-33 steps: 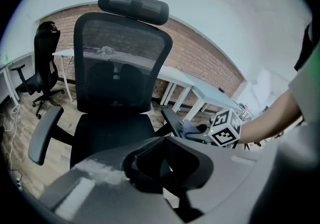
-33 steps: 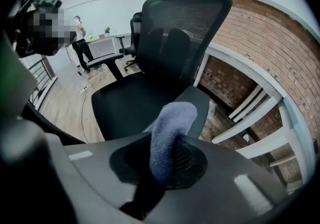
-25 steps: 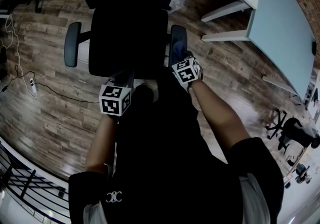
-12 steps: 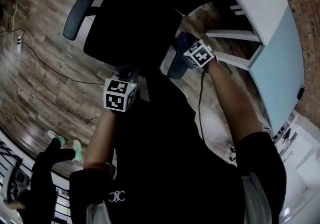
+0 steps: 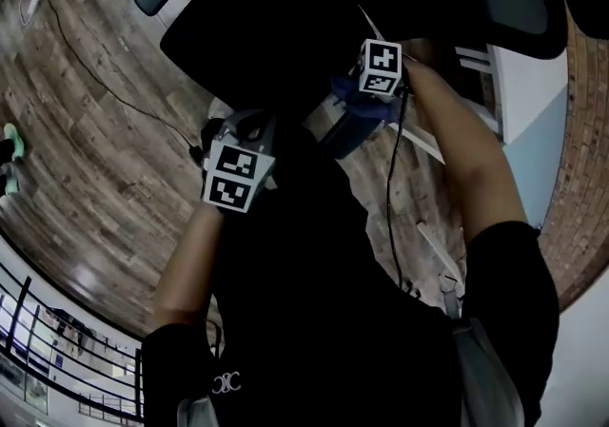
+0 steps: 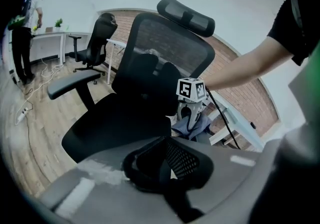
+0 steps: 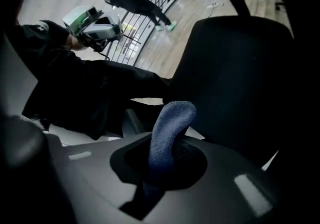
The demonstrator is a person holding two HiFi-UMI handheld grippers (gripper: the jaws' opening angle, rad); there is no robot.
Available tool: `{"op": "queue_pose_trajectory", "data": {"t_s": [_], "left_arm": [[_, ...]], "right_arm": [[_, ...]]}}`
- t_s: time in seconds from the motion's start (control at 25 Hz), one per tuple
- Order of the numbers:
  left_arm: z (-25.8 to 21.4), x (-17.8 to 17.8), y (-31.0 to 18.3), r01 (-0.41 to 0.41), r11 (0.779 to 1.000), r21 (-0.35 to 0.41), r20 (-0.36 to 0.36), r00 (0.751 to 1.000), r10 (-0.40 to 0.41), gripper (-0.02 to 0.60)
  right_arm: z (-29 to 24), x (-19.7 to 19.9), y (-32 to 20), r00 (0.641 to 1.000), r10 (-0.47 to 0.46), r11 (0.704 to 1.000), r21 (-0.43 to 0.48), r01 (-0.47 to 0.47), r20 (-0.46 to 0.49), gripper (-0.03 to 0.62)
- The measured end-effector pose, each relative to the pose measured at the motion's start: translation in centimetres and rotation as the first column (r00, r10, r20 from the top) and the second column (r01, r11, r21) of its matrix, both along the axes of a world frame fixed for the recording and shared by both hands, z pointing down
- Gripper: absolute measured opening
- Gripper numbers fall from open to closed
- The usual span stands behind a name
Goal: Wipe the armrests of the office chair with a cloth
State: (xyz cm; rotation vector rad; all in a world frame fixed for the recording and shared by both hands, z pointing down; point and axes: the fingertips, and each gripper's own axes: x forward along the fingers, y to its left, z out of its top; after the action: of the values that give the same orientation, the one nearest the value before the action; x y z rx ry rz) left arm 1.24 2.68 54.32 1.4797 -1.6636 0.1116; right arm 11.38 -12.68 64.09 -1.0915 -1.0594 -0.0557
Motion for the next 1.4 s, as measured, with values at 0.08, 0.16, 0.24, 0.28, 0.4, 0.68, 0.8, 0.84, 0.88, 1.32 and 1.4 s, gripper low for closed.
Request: {"op": "queue_pose_trajectory", "data": {"t_s": [0.08, 0.16, 0.24, 0.28, 0.4, 0.68, 0.8, 0.84, 0.88, 1.32, 1.4], "left_arm": [[1.0, 0.5, 0.4, 0.023, 1.0, -0.015, -0.019, 1.0, -0.023, 0.006], [1.9, 1.2, 0.9, 0.027, 0.999, -0.035, -0.031, 0.999, -0.028, 0.006], [2.6, 1.9, 1.2, 0.024, 0.998, -0.052, -0.035, 0.999, -0.026, 0.006], [2.7, 1.9, 1.2, 0.03, 0.998, -0.052, -0.03, 0.999, -0.031, 0.006], [2.5, 0.6, 1.4, 0.094, 0.995, -0.018, 0.007, 0.996, -0.094, 0.005], [3.7, -0.9, 2.3, 0.159, 0.986, -0.05, 0.006, 0.987, -0.159, 0.006], [3.9, -0.4, 2.3, 0.167, 0.984, -0.059, -0.001, 0.986, -0.167, 0.006], [4.0, -0.2, 2.3, 0.172, 0.983, -0.063, -0.004, 0.985, -0.173, 0.006], [4.0, 0.0, 2.4, 0.177, 0.982, -0.067, -0.007, 0.984, -0.178, 0.006], [3.9, 0.6, 2.0, 0.184, 0.981, -0.055, -0.065, 0.98, -0.188, 0.006], [3.9, 0.8, 2.0, 0.184, 0.981, -0.056, -0.071, 0.98, -0.188, 0.005]], "right_arm": [[1.0, -0.3, 0.1, 0.994, -0.096, 0.995, -0.032, 0.094, -0.061, 0.044], [1.9, -0.4, 0.4, 0.979, -0.175, 0.983, -0.074, 0.168, -0.108, 0.044], [2.4, 0.2, 1.0, 0.958, -0.229, 0.969, -0.131, 0.209, -0.171, 0.044], [2.6, 0.5, 1.3, 0.947, -0.249, 0.963, -0.157, 0.22, -0.203, 0.043], [2.9, 0.9, 1.5, 0.917, -0.29, 0.948, -0.209, 0.238, -0.274, 0.043], [5.1, 1.7, 1.6, 0.883, -0.353, 0.926, -0.252, 0.282, -0.309, 0.043], [6.4, 2.3, 0.9, 0.86, -0.399, 0.911, -0.244, 0.332, -0.319, 0.043], [6.8, 2.5, 0.6, 0.857, -0.409, 0.908, -0.237, 0.347, -0.312, 0.043], [7.4, 2.7, 0.5, 0.86, -0.415, 0.905, -0.228, 0.358, -0.297, 0.042], [13.8, 1.7, -3.6, 0.919, -0.384, 0.923, -0.025, 0.384, -0.087, 0.041], [14.3, 1.5, -4.5, 0.921, -0.383, 0.923, 0.017, 0.385, -0.065, 0.041]]}}
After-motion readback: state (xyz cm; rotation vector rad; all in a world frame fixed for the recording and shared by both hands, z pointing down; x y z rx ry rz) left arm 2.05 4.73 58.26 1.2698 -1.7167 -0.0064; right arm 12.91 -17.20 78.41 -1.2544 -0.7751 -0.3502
